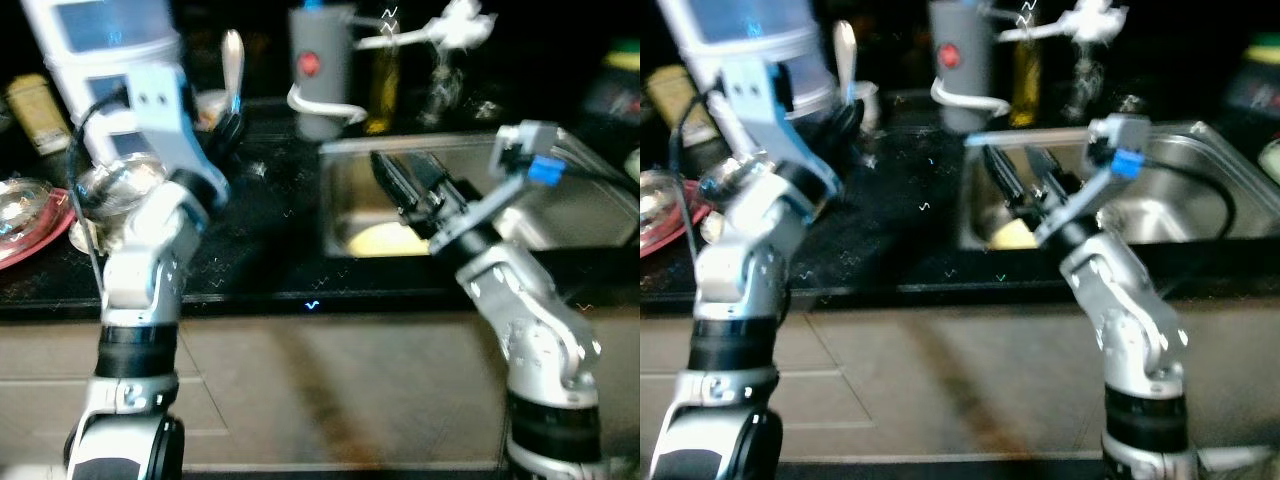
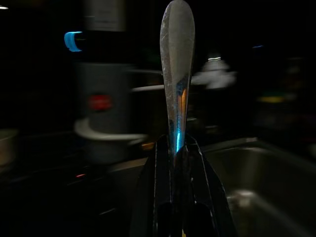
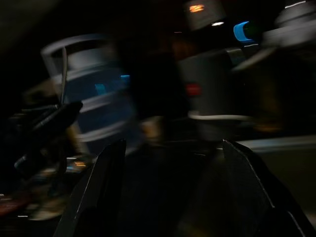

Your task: Kitchen organization

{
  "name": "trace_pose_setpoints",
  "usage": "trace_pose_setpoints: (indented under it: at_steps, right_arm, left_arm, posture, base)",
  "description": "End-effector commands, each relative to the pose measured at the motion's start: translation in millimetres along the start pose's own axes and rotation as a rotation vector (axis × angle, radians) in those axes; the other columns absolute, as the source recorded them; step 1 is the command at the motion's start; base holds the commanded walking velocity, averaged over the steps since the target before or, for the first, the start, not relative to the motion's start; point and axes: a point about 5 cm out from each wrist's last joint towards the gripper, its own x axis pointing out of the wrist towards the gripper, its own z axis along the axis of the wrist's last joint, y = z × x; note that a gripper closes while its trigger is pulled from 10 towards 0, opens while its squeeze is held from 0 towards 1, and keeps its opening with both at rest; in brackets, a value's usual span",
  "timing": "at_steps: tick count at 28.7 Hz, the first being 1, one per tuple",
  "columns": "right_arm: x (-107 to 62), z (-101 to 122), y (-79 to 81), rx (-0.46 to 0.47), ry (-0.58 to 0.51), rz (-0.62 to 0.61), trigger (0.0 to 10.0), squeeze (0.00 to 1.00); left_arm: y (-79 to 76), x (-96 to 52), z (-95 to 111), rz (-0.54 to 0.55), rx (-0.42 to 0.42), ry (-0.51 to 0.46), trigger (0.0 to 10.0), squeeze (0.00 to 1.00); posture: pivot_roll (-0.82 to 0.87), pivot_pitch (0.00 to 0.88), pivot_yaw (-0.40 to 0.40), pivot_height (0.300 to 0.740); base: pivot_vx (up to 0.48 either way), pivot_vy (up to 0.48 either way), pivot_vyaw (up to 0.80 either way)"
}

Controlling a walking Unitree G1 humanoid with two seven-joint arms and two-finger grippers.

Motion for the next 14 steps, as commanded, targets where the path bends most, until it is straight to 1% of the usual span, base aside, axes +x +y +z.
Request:
trace_pose_setpoints:
  at_steps: [1,2,7,10,11,13,14]
  right_arm:
    - [-0.2,-6.0,1.9,0.012,0.022,0.002,10.0,0.0]
    - [-0.3,-6.0,2.1,0.011,0.021,0.003,10.0,0.0]
    - [-1.3,-10.3,3.2,-0.006,0.034,0.006,10.0,0.0]
    - [-1.8,-12.7,3.9,-0.01,0.047,0.009,10.0,0.0]
    - [-2.1,-13.5,3.9,-0.012,0.051,0.009,10.0,0.0]
    - [-2.9,-14.2,3.5,-0.019,0.056,0.007,10.0,0.0]
    - [-3.1,-14.1,3.3,-0.021,0.057,0.007,10.0,0.0]
  left_arm:
    - [6.7,-2.3,-2.4,0.02,-0.009,0.01,10.0,0.0]
    - [7.0,-2.3,-2.4,0.021,-0.009,0.01,10.0,0.0]
    - [9.2,-2.4,-1.7,0.028,-0.007,0.01,10.0,0.0]
    - [13.7,-2.8,-1.3,0.045,-0.003,0.012,10.0,0.0]
    - [16.9,-2.9,-1.3,0.062,0.0,0.015,10.0,0.0]
    - [30.3,-2.4,-1.0,0.116,0.02,0.03,10.0,0.0]
    - [33.8,-2.3,-0.4,0.127,0.026,0.032,10.0,0.0]
  posture:
    - [-0.08,0.0,0.034,0.74]
    - [-0.08,0.0,0.034,0.74]
    - [-0.08,0.0,0.035,0.74]
    - [-0.07,0.0,0.035,0.74]
    - [-0.07,0.0,0.035,0.74]
    - [-0.08,0.0,0.037,0.74]
    - [-0.08,0.0,0.037,0.74]
  base:
    - [0.0,-0.461,-0.8]
    - [0.0,-0.461,-0.8]
    - [0.0,-0.461,0.0]
    - [0.0,-0.445,0.0]
    - [0.0,0.0,0.0]
    - [0.0,0.0,0.0]
    - [0.0,0.0,0.0]
